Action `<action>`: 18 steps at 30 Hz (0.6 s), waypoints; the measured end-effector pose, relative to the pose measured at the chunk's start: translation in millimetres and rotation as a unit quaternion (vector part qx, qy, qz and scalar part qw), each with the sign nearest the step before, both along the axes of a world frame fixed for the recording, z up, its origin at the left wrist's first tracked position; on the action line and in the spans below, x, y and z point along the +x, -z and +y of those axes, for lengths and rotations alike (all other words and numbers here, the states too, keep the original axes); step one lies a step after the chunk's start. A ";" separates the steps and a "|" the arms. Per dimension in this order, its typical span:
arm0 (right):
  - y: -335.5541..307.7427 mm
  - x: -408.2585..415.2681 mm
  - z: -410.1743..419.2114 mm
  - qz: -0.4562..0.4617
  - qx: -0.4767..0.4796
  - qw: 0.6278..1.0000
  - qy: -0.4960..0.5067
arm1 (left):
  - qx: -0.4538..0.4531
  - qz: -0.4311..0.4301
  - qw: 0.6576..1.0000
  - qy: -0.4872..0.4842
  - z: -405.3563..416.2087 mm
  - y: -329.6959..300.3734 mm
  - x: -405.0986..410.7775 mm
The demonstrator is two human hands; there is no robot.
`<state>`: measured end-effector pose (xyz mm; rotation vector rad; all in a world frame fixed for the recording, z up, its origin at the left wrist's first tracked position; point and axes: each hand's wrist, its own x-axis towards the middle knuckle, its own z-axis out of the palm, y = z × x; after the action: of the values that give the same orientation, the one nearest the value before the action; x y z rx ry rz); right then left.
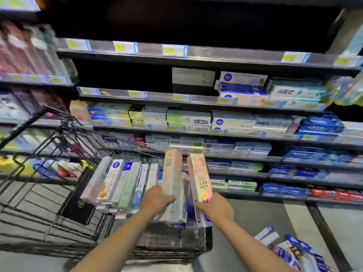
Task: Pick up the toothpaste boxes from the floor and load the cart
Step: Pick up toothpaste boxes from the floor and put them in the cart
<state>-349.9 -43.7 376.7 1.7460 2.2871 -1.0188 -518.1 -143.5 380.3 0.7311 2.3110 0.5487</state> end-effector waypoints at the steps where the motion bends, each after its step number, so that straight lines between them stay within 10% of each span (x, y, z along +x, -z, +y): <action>1: 8.1 -13.5 -2.7 -0.009 -0.009 1.000 0.009 | -0.011 0.008 1.000 -0.008 -1.0 6.4 -14.5; 18: 124.7 -146.3 12.4 -0.131 -0.118 0.984 0.039 | -0.120 0.017 0.988 0.096 45.1 141.5 -95.5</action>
<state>-496.2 -31.3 252.1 1.7635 1.8732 -0.9598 -613.6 -98.4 238.8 0.8377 2.2561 0.1688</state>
